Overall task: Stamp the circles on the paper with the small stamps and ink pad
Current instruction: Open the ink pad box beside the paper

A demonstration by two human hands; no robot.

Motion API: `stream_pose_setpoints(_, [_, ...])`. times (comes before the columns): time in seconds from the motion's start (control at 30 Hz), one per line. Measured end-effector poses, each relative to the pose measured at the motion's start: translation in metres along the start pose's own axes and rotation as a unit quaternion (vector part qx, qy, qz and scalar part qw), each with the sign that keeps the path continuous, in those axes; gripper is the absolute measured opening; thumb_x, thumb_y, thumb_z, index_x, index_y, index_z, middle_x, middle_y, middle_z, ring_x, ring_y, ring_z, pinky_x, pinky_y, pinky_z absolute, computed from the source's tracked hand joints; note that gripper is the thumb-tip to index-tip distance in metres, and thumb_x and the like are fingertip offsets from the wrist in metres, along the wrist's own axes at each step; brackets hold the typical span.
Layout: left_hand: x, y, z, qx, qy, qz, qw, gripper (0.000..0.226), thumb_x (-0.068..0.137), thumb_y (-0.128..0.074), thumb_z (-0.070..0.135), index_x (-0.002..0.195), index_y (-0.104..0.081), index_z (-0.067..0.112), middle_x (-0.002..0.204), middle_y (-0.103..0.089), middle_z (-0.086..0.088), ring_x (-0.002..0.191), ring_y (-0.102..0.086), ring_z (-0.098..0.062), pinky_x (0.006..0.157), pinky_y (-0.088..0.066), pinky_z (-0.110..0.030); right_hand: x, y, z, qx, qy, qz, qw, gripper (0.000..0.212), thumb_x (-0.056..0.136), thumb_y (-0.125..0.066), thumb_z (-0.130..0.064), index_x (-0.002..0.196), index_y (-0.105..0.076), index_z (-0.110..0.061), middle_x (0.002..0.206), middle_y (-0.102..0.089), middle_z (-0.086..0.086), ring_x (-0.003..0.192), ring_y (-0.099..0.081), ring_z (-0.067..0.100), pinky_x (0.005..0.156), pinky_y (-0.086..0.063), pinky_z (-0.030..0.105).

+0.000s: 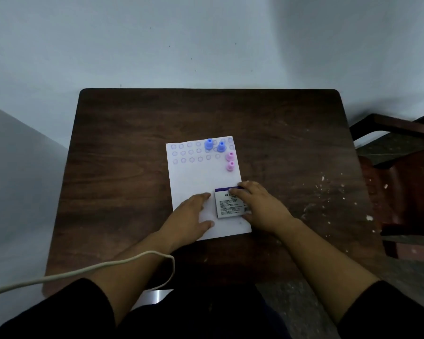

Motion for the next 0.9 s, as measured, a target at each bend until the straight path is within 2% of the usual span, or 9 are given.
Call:
stream_pose_setpoints(0.1, [-0.006, -0.001, -0.009, 0.028, -0.018, -0.015, 0.999, 0.091, 0.085, -0.076, 0.049, 0.161, -0.029, 0.031, 0.160, -0.043, 0.007, 0.137, -0.048, -0.012, 0.116, -0.039, -0.033, 0.002, -0.001, 0.002, -0.003, 0.001, 0.002, 1.000, 0.080, 0.090, -0.074, -0.028, 0.158, -0.033, -0.040, 0.167, -0.026, -0.002, 0.155, -0.019, 0.020, 0.117, -0.041, 0.043])
stream_pose_setpoints(0.27, [-0.012, -0.007, -0.011, 0.023, -0.018, 0.006, 1.000, 0.087, 0.087, -0.071, 0.054, 0.160, -0.026, 0.037, 0.159, -0.042, 0.008, 0.141, -0.044, -0.012, 0.119, -0.039, -0.036, 0.002, -0.004, 0.007, 0.002, 0.006, 0.004, 1.000, 0.080, 0.089, -0.075, -0.033, 0.156, -0.032, -0.044, 0.166, -0.027, -0.005, 0.154, -0.020, 0.018, 0.116, -0.044, 0.044])
stream_pose_setpoints(0.4, [-0.011, -0.018, -0.012, 0.050, -0.049, 0.044, 0.997, 0.082, 0.091, -0.065, 0.055, 0.160, -0.026, 0.034, 0.162, -0.038, 0.010, 0.145, -0.037, -0.012, 0.119, -0.032, -0.030, 0.006, -0.006, 0.016, -0.003, 0.027, 0.004, 1.000, 0.080, 0.088, -0.074, -0.043, 0.154, -0.030, -0.048, 0.166, -0.027, -0.009, 0.153, -0.024, 0.016, 0.117, -0.042, 0.046])
stream_pose_setpoints(0.47, [-0.006, -0.019, -0.011, 0.056, -0.056, 0.063, 0.995, 0.089, 0.088, -0.068, 0.057, 0.161, -0.023, 0.033, 0.162, -0.036, 0.009, 0.142, -0.040, -0.013, 0.118, -0.033, -0.028, 0.007, -0.009, 0.019, -0.014, 0.052, 0.018, 0.998, 0.077, 0.088, -0.070, -0.049, 0.153, -0.030, -0.049, 0.166, -0.028, -0.010, 0.152, -0.024, 0.015, 0.116, -0.041, 0.049])
stream_pose_setpoints(0.57, [0.008, -0.017, -0.008, 0.042, -0.059, 0.073, 0.995, 0.108, 0.079, -0.074, 0.064, 0.162, -0.011, 0.036, 0.168, -0.022, 0.010, 0.144, -0.037, -0.012, 0.119, -0.038, -0.035, 0.012, -0.015, 0.024, -0.019, 0.087, 0.040, 0.995, 0.072, 0.086, -0.064, -0.055, 0.151, -0.032, -0.050, 0.166, -0.027, -0.013, 0.153, -0.022, 0.015, 0.114, -0.036, 0.048])
stream_pose_setpoints(0.63, [0.019, -0.014, -0.005, 0.078, -0.079, 0.067, 0.992, 0.114, 0.077, -0.074, 0.068, 0.162, -0.005, 0.037, 0.169, -0.019, 0.011, 0.147, -0.032, -0.012, 0.121, -0.037, -0.040, 0.015, -0.017, 0.027, -0.022, 0.111, 0.049, 0.992, 0.069, 0.086, -0.058, -0.058, 0.150, -0.035, -0.051, 0.166, -0.028, -0.014, 0.153, -0.020, 0.014, 0.113, -0.033, 0.046])
stream_pose_setpoints(0.73, [0.035, -0.010, -0.004, 0.132, -0.104, 0.048, 0.985, 0.110, 0.078, -0.071, 0.070, 0.161, -0.007, 0.037, 0.165, -0.029, 0.009, 0.144, -0.035, -0.012, 0.120, -0.038, -0.041, 0.019, -0.021, 0.033, -0.025, 0.146, 0.062, 0.987, 0.067, 0.085, -0.054, -0.061, 0.149, -0.039, -0.049, 0.165, -0.031, -0.012, 0.152, -0.025, 0.015, 0.113, -0.033, 0.045])
stream_pose_setpoints(0.83, [0.042, -0.006, -0.007, 0.168, -0.136, 0.052, 0.975, 0.105, 0.078, -0.069, 0.071, 0.161, -0.013, 0.036, 0.161, -0.034, 0.008, 0.143, -0.037, -0.011, 0.117, -0.032, -0.029, 0.022, -0.021, 0.038, -0.041, 0.166, 0.070, 0.983, 0.067, 0.085, -0.056, -0.063, 0.149, -0.042, -0.048, 0.163, -0.035, -0.010, 0.150, -0.030, 0.018, 0.112, -0.037, 0.047])
stream_pose_setpoints(0.9, [0.042, -0.005, -0.008, 0.182, -0.156, 0.058, 0.969, 0.104, 0.078, -0.066, 0.072, 0.161, -0.016, 0.036, 0.160, -0.034, 0.008, 0.143, -0.037, -0.011, 0.117, -0.032, -0.029, 0.026, -0.020, 0.041, -0.069, 0.179, 0.069, 0.979, 0.068, 0.086, -0.054, -0.067, 0.150, -0.041, -0.049, 0.163, -0.036, -0.010, 0.149, -0.031, 0.018, 0.111, -0.038, 0.047])
Point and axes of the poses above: each hand's wrist, its own x-axis towards the middle knuckle, its own y-axis out of the back of the hand, z = x × y, the point moved 1 cm from there along x, towards the middle knuckle
